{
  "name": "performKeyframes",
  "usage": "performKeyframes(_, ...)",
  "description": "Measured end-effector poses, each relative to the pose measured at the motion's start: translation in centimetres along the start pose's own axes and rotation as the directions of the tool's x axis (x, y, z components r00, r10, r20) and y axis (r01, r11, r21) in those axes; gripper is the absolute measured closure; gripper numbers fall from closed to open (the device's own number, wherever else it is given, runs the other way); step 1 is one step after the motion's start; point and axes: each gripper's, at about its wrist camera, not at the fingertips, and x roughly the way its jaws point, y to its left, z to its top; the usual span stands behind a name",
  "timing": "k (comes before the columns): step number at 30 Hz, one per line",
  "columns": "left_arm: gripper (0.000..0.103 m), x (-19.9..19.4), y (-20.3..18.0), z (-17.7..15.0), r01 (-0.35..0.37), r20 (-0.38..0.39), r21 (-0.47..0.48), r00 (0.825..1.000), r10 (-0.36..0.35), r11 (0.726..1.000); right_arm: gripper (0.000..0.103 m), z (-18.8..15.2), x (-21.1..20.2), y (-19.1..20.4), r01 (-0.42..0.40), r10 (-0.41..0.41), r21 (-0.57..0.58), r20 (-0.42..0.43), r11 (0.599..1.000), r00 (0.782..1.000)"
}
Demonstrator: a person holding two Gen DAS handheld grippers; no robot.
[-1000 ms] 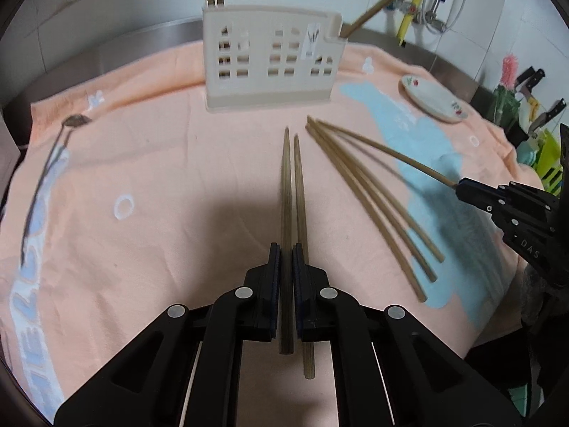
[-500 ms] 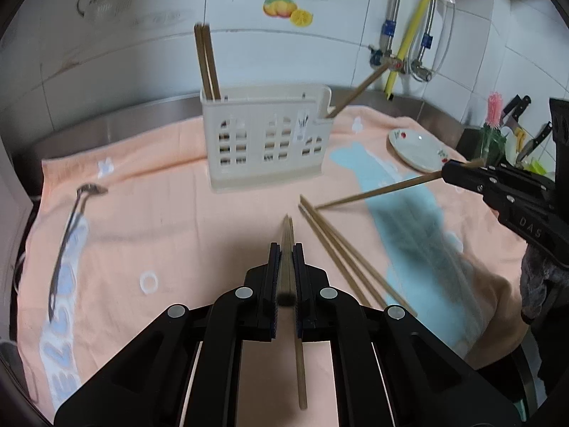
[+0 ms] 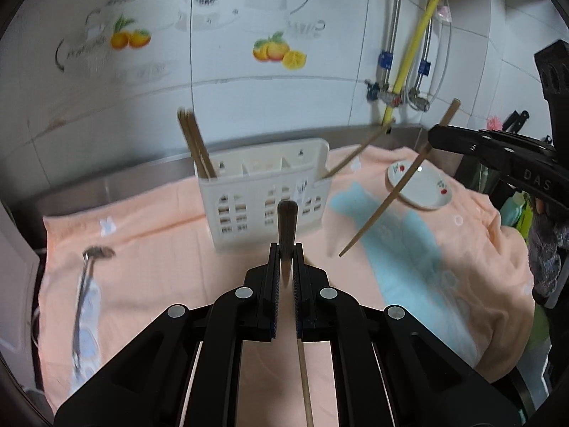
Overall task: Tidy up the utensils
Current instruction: 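Lift and carry the left tool's chopstick into the holder while the right tool carries its own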
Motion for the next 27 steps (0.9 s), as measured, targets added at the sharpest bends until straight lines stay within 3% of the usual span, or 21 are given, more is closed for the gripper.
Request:
performKeyframes(14,0.097,-4.1,0.3,9.8,-0.056,0.169,0.036,0.984,0.049,0.998,0.097,7.6,-0.1,-1.5,0.018,-0.018,0.007,0.081,1.000,0.997)
performKeyframes(21,0.097,-3.0,1.5,11.8,-0.082,0.173,0.013,0.982,0.078,0.997,0.097,9.6,0.7,-2.2,0.034,-0.037,0.024,0.104,0.999,0.994)
performKeyframes(27,0.097,-2.9,2.1,12.5,-0.075,0.185,-0.005,0.980,0.075,0.997,0.097,9.4,2.7,-2.1,0.049,-0.050,0.018,0.072,0.999,0.996)
